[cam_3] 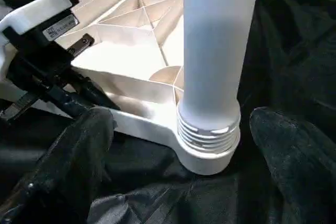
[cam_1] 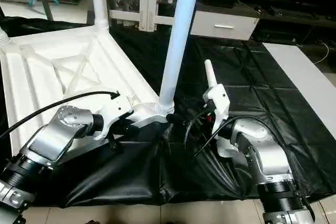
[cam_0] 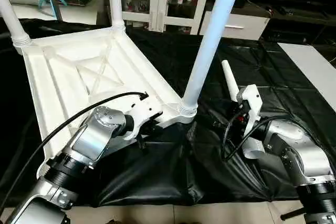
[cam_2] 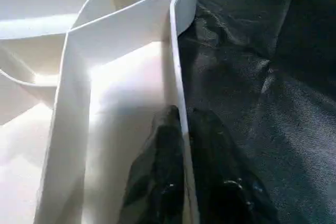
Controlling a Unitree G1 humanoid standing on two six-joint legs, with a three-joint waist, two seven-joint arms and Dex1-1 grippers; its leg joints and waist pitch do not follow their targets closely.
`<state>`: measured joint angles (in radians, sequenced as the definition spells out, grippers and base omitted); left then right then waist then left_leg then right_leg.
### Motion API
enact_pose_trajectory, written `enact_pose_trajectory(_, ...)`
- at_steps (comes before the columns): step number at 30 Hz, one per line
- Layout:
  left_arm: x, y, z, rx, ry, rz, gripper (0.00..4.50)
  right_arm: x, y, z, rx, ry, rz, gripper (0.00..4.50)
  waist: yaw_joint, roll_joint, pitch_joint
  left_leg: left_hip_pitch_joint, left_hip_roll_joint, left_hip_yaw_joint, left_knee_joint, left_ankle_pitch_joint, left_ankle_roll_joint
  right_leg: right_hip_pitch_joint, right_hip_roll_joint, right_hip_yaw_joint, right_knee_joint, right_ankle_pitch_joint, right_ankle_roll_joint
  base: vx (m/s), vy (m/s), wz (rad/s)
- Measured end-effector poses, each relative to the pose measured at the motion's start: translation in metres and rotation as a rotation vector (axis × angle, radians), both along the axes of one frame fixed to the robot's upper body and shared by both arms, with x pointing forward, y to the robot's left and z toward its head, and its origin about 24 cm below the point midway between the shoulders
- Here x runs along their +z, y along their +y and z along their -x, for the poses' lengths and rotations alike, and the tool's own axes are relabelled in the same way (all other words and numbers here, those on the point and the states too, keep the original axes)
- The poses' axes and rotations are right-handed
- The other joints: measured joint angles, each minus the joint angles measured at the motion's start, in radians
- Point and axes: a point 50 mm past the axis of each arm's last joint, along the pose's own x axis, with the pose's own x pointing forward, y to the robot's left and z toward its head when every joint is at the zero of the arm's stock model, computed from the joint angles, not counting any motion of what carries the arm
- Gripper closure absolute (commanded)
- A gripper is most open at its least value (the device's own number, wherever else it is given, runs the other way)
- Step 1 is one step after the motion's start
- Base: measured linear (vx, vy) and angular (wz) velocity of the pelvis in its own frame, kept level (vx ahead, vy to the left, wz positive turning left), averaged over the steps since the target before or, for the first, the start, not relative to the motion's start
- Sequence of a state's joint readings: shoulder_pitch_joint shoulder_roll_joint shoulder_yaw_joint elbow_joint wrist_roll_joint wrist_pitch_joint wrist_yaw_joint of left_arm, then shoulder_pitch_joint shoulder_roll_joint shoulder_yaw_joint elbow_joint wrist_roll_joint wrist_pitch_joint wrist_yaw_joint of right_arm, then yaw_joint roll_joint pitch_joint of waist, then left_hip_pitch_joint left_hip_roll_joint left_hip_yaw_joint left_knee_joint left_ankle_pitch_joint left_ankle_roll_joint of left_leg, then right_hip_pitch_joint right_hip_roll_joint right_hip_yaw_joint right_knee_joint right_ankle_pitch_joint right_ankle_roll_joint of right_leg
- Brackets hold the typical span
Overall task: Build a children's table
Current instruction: Rotate leg to tighten
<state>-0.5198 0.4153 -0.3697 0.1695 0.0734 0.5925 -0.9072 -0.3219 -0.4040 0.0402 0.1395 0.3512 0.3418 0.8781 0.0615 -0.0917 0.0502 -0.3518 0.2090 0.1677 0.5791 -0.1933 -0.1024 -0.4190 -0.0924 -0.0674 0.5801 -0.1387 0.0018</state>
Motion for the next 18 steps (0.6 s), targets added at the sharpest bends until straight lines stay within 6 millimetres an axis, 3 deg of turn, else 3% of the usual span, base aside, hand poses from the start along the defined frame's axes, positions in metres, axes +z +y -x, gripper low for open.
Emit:
enact_pose_trajectory(10,-0.002,-0.001,0.001,-0.026,0.011,0.017,4.49,-0.001,-0.009,-0.002,0.028,-0.01,0.057,0.0,0.019,0.001,0.0,0.002,0.0,0.001,0.003,0.0,0.0,0.001,0.0,0.002,0.002,0.001,-0.002,0.0,0.0,0.0)
enact_pose_trajectory(15,-0.003,0.012,0.016,-0.128,0.064,0.033,4.49,-0.014,-0.027,-0.008,0.026,0.018,0.159,0.0,0.02,0.001,-0.001,0.001,0.0,0.001,0.005,0.0,0.0,0.0,0.0,0.003,0.005,-0.002,0.003,0.0,0.0,0.0)
enact_pose_trajectory(18,-0.003,0.009,0.023,-0.19,0.082,0.035,4.49,-0.013,-0.022,-0.014,0.048,0.004,0.162,0.0,0.027,0.002,-0.001,0.002,0.0,0.001,0.006,0.0,0.0,0.0,-0.001,0.003,0.007,-0.001,0.002,0.0,0.0,0.0)
